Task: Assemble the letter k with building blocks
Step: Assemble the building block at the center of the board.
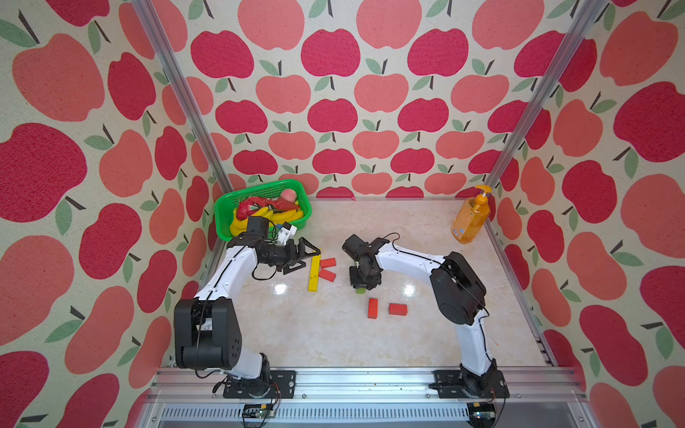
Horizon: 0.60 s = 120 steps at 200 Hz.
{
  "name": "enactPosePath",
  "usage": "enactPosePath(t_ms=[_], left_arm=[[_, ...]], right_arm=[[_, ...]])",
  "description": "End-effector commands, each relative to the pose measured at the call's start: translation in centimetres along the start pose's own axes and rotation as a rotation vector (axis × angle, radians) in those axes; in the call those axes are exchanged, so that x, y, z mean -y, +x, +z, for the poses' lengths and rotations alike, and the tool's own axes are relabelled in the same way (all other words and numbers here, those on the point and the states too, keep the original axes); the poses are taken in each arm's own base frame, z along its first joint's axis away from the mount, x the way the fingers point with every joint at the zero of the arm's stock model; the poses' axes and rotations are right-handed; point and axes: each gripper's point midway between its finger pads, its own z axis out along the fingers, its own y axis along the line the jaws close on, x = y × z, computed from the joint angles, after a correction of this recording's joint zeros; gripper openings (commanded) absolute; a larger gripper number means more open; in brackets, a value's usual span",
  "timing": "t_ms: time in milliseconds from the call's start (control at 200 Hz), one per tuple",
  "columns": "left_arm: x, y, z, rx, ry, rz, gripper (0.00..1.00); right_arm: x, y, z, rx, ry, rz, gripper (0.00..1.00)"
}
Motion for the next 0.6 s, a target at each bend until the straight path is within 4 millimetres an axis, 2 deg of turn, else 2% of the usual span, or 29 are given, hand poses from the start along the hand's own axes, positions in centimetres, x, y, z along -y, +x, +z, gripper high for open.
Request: enactPosePath(t_ms=[0, 595], left_arm=[[-0.52, 0.12, 0.25, -0.006, 0.009, -0.013, 0.98], [-0.56, 0.13, 0.29, -0.008, 0.010, -0.015, 0.98]], right_arm=[[0.65, -0.44, 0.24, -0.006, 0.030, 0.016, 0.36], [0.85, -0.88, 0.74, -0.010, 0.035, 0.021, 0.36]])
